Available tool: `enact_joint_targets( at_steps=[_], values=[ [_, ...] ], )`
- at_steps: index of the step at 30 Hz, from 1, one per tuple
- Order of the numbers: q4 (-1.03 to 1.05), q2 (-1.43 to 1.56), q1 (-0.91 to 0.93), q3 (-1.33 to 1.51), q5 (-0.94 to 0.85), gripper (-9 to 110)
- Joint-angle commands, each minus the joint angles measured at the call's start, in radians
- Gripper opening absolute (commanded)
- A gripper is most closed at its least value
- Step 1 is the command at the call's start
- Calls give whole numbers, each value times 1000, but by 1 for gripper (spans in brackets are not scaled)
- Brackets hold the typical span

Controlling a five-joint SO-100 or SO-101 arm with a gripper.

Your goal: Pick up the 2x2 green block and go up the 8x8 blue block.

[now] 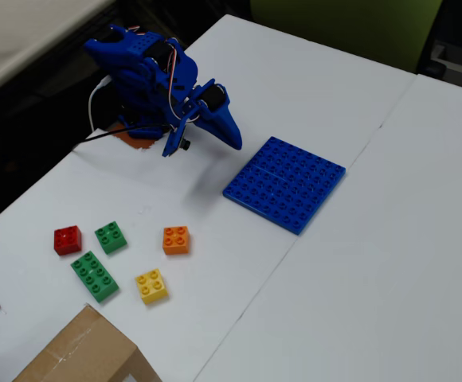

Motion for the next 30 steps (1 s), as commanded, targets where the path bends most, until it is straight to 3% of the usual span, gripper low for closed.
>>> enact_joint_targets(
  at_steps=[1, 3, 10, 13, 19, 24, 30],
  values=[
    [-9, 8, -6, 6, -396, 0],
    [8, 8, -20, 6, -509, 0],
    [115, 8, -20, 0, -1302, 0],
    [135, 6, 49, -23, -1537, 1],
    [158, 5, 153, -94, -1721, 1],
    [486, -12, 227, -311, -1887, 1],
    [811, -264, 304, -715, -1980, 0]
  ],
)
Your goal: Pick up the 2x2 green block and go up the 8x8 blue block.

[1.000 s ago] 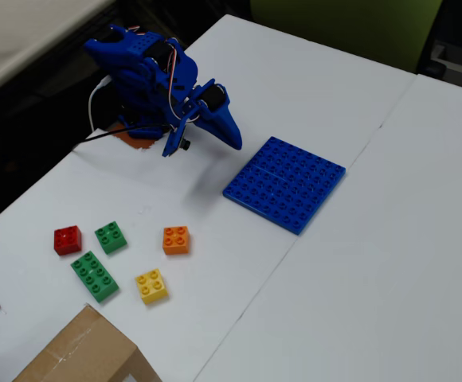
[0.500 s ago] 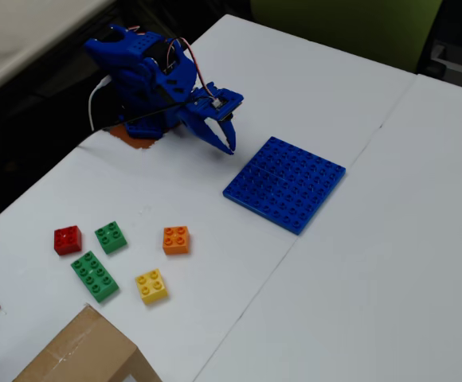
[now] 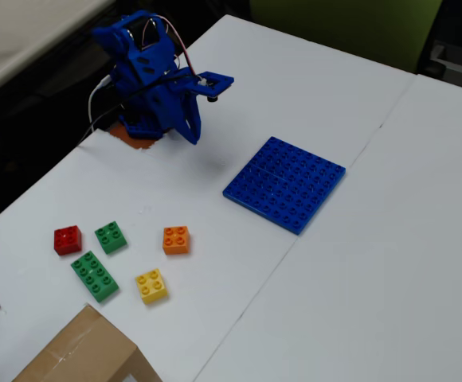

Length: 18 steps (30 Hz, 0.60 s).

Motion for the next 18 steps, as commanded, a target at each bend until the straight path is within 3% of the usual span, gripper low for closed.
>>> enact_joint_targets(
  at_steps=[1, 8, 13, 18],
  values=[
    [179, -167, 69, -281, -54, 0],
    [293, -652, 281, -637, -121, 6],
    [153, -870, 420, -678, -215, 11],
    [-31, -1019, 545, -695, -227, 24]
  ],
)
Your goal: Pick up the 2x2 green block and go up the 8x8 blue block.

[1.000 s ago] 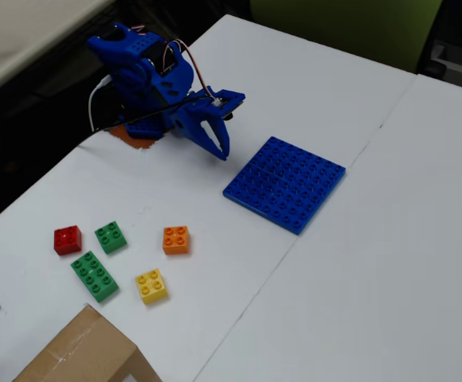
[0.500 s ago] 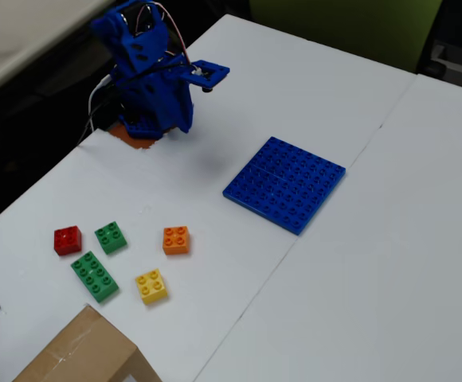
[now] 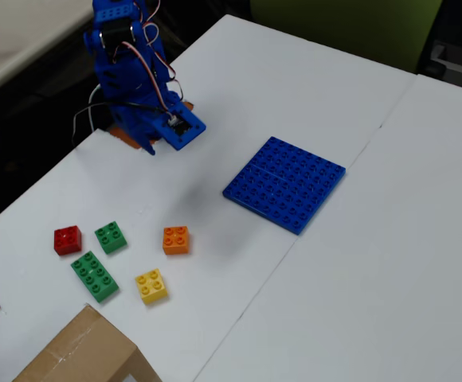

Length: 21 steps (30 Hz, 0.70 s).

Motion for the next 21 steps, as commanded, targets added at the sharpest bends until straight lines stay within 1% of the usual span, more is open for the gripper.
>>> enact_joint_targets(
  at_steps=[1, 4, 8, 13, 17, 21],
  values=[
    [-107, -80, 78, -74, -6, 28],
    [-114, -179, 146, -190, -67, 34],
    [-74, -319, 209, -387, -183, 37],
    [-201, -408, 252, -399, -291, 37],
    [-296, -486, 278, -400, -305, 38],
    [-318, -555, 298, -423, -308, 39]
  ],
)
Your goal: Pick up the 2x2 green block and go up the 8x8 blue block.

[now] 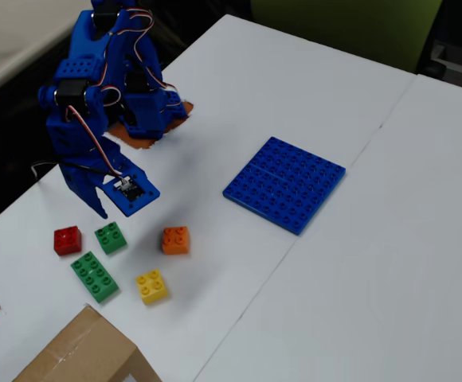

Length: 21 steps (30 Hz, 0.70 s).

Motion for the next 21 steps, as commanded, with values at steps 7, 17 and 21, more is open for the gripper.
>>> enact_joint_targets(
  at_steps=[7, 17, 21],
  values=[
    [-2, -100, 61, -117, -5, 39],
    [9, -204, 109, -255, -89, 37],
    [-23, -241, 104, -264, -78, 37]
  ],
)
